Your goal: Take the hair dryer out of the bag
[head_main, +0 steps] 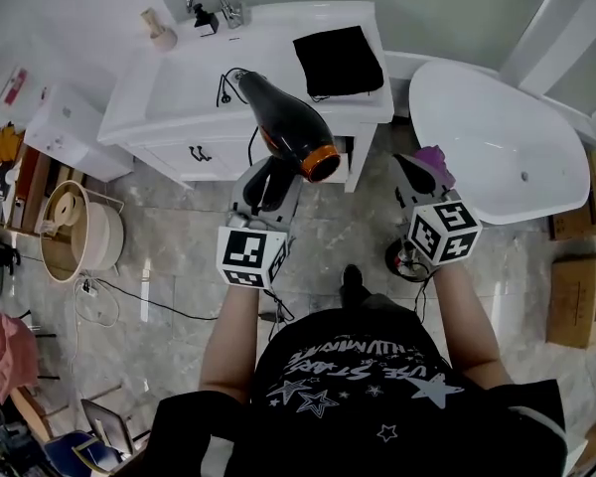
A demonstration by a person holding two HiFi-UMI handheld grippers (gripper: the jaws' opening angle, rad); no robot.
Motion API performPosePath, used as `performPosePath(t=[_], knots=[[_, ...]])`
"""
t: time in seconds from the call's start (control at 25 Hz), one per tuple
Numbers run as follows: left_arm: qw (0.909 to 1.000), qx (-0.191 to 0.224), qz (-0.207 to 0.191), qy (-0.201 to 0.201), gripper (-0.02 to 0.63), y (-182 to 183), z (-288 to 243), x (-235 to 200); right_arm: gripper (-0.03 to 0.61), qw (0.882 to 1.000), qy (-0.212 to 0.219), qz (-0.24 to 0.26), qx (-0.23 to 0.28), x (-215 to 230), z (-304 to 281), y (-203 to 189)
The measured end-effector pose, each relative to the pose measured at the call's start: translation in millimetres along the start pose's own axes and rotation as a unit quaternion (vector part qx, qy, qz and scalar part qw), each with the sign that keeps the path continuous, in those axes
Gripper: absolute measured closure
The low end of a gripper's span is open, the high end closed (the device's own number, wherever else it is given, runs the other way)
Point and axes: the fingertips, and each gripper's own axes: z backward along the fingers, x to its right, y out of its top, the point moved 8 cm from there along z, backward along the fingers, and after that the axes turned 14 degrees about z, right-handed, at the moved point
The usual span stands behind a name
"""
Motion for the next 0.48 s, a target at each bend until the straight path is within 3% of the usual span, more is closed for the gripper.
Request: performPosePath(t=[0.48], knots=[[0.9999,0.010,0.010,0.003,0.430,0.9,5.2,-6.9,0.572,1.000,-0.001,0.004,-0.005,-11.3,9.5,-5.7]])
